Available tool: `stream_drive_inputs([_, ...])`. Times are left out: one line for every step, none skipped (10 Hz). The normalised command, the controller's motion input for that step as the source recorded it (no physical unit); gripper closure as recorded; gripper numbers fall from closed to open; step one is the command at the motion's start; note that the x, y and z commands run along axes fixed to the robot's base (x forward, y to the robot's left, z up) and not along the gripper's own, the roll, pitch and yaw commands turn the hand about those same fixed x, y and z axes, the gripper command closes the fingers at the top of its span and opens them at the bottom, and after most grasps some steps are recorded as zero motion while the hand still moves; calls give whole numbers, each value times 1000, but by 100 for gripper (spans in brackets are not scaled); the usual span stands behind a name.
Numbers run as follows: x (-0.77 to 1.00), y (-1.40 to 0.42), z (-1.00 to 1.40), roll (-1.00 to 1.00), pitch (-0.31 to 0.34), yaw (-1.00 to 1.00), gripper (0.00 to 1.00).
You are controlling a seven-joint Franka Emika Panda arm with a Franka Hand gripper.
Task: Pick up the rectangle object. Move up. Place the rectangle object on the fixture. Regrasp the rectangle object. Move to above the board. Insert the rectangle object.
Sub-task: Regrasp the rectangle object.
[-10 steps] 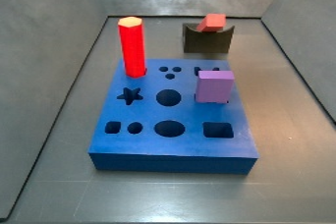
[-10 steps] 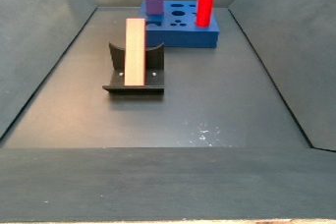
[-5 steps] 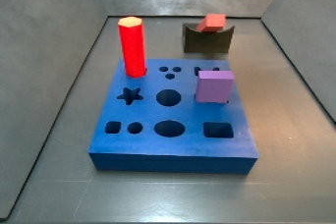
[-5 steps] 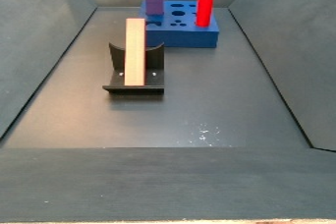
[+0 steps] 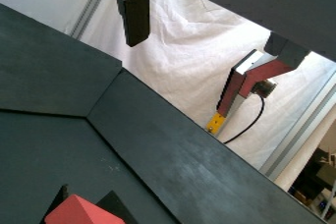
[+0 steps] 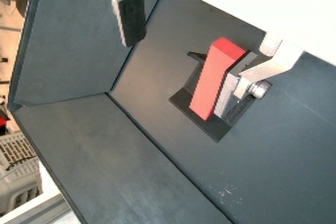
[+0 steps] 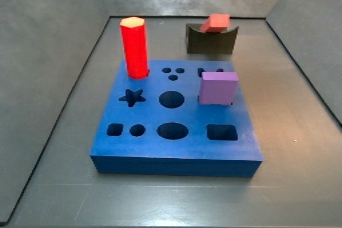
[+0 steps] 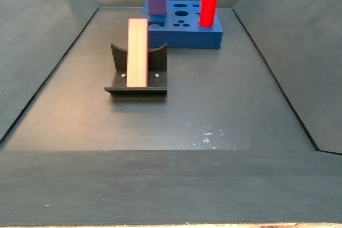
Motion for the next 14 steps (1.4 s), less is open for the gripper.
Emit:
stream_drive_inputs([280,-47,-30,126,61,85,0])
stream_drive_inputs([280,-47,-30,126,62,86,0])
stream_drive_inputs([280,-47,-30,126,62,86,0])
stream_drive_inputs([280,-46,-29,126,62,86,0])
stream_drive_inputs([280,-46,-29,126,62,86,0])
stream_drive_inputs([279,-46,-29,125,63,86,0])
stream_drive_inputs([279,-46,-29,125,63,86,0])
stream_drive_inputs([279,-46,-29,125,63,86,0])
stream_drive_inputs([279,-46,-29,125,63,86,0])
stream_drive_inputs([109,47,-1000,50,43,193,0])
stream_drive_inputs([111,48,-1000,56,36,202,0])
stream_drive_inputs([122,40,-1000,68,-1,191,0])
stream_drive_inputs([129,36,-1000,75,-23,174,0])
stream_drive_inputs([138,30,-1000,74,-50,142,0])
